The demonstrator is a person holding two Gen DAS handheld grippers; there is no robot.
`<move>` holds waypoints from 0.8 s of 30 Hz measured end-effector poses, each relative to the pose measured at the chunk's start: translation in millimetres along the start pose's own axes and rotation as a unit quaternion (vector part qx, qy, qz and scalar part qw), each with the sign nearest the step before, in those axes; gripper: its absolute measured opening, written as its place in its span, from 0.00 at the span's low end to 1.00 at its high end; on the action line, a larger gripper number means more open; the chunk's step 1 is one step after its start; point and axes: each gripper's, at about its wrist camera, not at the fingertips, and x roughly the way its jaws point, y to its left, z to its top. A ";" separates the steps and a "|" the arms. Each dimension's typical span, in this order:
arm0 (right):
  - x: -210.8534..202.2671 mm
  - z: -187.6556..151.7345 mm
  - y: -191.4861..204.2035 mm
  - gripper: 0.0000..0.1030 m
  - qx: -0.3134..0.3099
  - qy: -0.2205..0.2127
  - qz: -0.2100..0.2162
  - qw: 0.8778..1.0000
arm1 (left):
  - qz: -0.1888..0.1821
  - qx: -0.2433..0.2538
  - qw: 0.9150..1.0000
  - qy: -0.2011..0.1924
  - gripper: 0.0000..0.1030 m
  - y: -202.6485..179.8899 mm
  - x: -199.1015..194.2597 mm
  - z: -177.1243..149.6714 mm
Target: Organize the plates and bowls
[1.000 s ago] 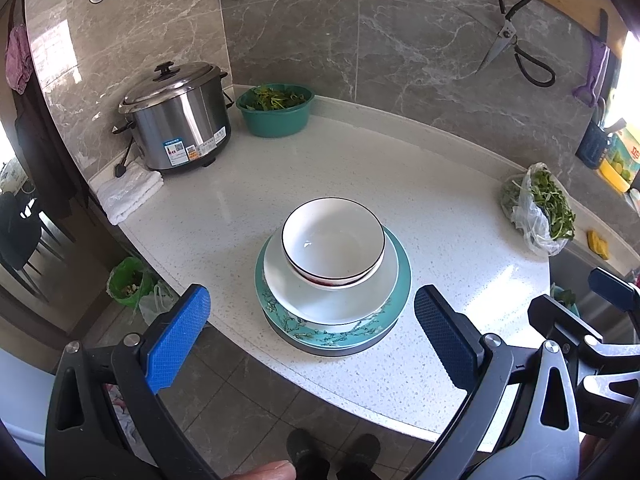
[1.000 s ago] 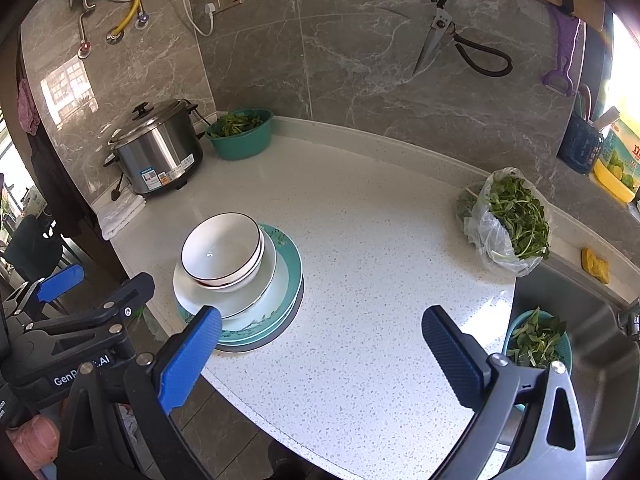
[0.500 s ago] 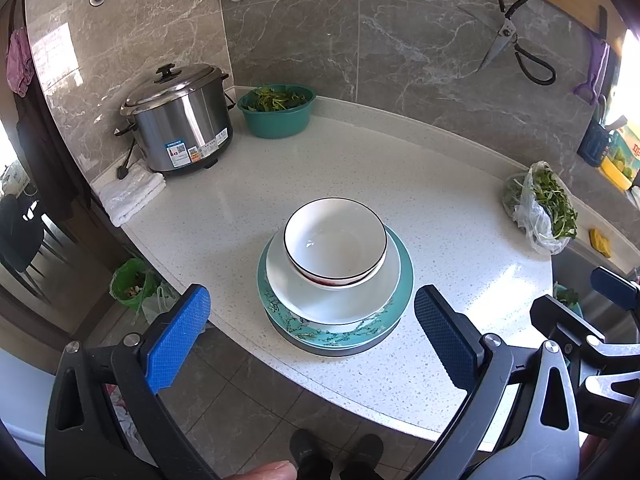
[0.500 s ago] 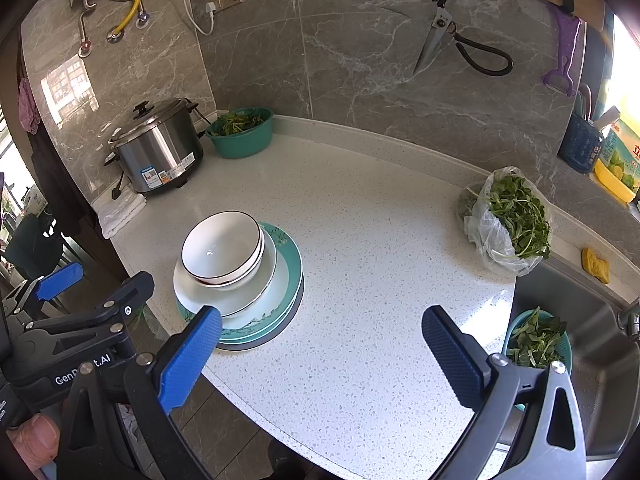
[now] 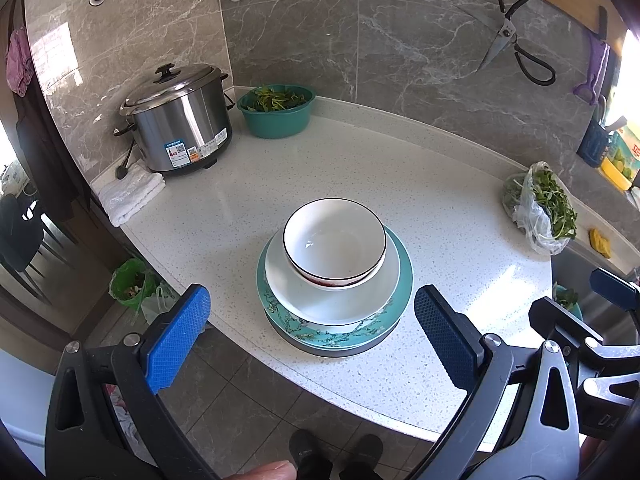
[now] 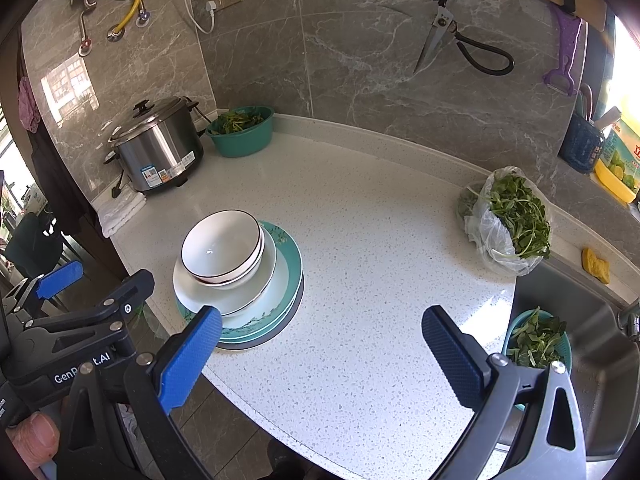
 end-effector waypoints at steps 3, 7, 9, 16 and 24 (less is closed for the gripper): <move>0.1 0.0 -0.1 0.99 0.000 0.000 0.000 1.000 | 0.000 0.000 1.000 0.000 1.00 0.0 -0.1 -0.1; 0.1 0.0 0.0 0.99 0.000 0.000 0.000 1.000 | 0.001 0.000 1.000 0.000 1.00 -0.3 -0.2 -0.4; 0.3 0.3 -0.2 0.99 0.000 0.001 0.000 1.000 | 0.000 0.001 1.000 0.000 1.00 -0.7 -0.5 -0.4; 1.3 -0.6 0.4 0.99 0.000 0.001 0.000 1.000 | -0.003 0.005 1.000 0.001 1.00 -1.4 3.8 3.1; 1.5 0.1 -0.3 0.99 0.000 0.002 0.001 1.000 | -0.005 0.006 1.000 0.003 1.00 -0.1 5.8 3.8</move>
